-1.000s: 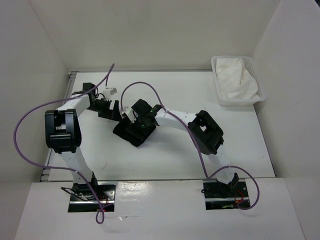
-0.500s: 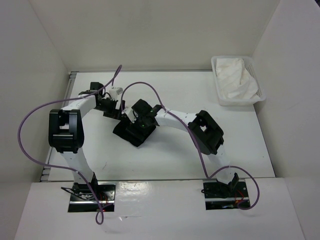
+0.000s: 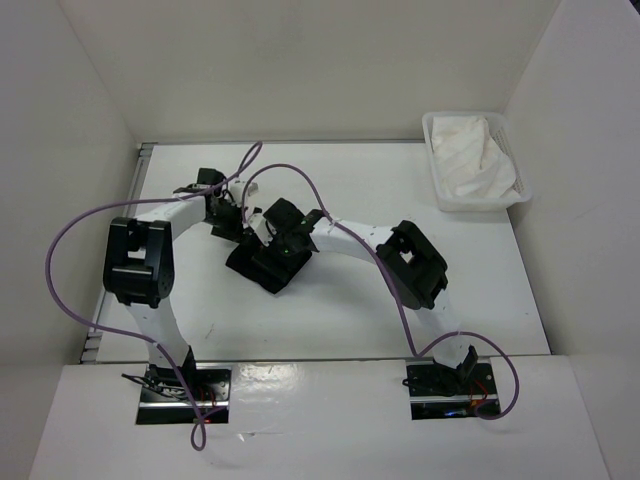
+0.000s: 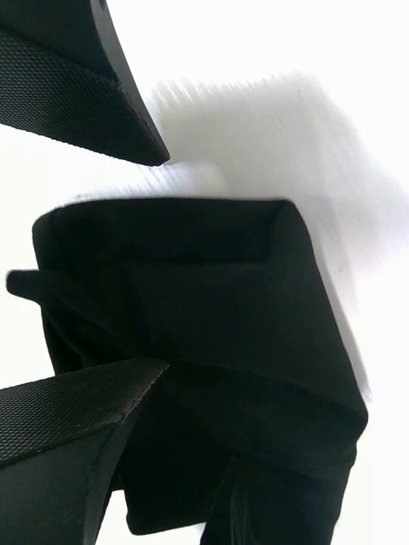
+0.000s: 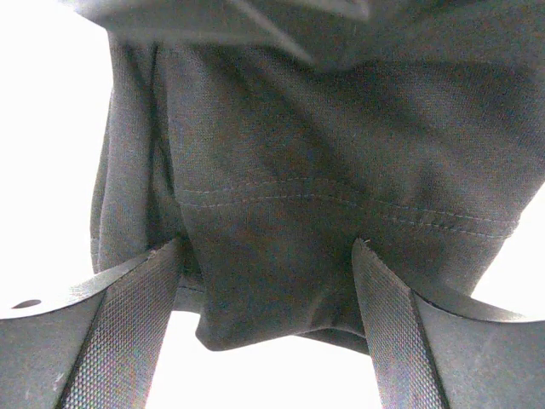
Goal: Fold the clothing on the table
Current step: Fold the skirt
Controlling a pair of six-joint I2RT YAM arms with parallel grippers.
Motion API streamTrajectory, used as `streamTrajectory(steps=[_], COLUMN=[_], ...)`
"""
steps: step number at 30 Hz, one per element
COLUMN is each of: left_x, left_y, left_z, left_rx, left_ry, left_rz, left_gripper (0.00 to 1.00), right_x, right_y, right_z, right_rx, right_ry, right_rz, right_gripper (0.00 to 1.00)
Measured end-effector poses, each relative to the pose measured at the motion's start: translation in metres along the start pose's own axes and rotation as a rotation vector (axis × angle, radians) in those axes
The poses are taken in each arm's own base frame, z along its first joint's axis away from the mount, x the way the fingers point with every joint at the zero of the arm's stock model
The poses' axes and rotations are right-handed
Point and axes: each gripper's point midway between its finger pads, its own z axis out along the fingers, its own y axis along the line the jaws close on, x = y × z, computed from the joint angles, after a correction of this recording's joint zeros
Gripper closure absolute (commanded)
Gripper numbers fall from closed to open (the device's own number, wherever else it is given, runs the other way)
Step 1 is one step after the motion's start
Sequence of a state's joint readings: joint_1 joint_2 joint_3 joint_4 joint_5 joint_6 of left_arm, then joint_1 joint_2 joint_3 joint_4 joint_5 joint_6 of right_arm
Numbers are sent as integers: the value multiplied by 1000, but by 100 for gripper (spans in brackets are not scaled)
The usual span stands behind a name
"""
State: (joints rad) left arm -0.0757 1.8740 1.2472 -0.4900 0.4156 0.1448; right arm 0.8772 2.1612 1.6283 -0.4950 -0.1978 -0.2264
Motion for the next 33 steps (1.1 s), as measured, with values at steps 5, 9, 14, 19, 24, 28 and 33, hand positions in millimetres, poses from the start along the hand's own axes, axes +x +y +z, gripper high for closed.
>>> streamTrajectory(steps=[5,9,14,19,24,28,33], left_x=[0,1,2,2,1,2,0], left_y=[-8,-14,-12,2,18,33,46], left_z=[3,4,4,4,2,1,-2], left_rx=[16,30,12,-67,-148,-193,-223], left_ry=[5,13,22,29,26,23,8], left_rz=[16,22,29,37,34,-2,-22], left_gripper=[1,1,1,1,1,1,1], right_x=[0,0,0,0,0,0,0], right_y=[0,0,0,0,0,0,1], right_z=[0,0,0,0,0,0,0], right_rx=[0,-1,-1,-1,-3,-4,-5], right_ry=[0,0,0,1,1,0,0], right_rz=[0,-1,-3,-5,-7,-7,-7], right_gripper=[16,16,16,16,16,16,16])
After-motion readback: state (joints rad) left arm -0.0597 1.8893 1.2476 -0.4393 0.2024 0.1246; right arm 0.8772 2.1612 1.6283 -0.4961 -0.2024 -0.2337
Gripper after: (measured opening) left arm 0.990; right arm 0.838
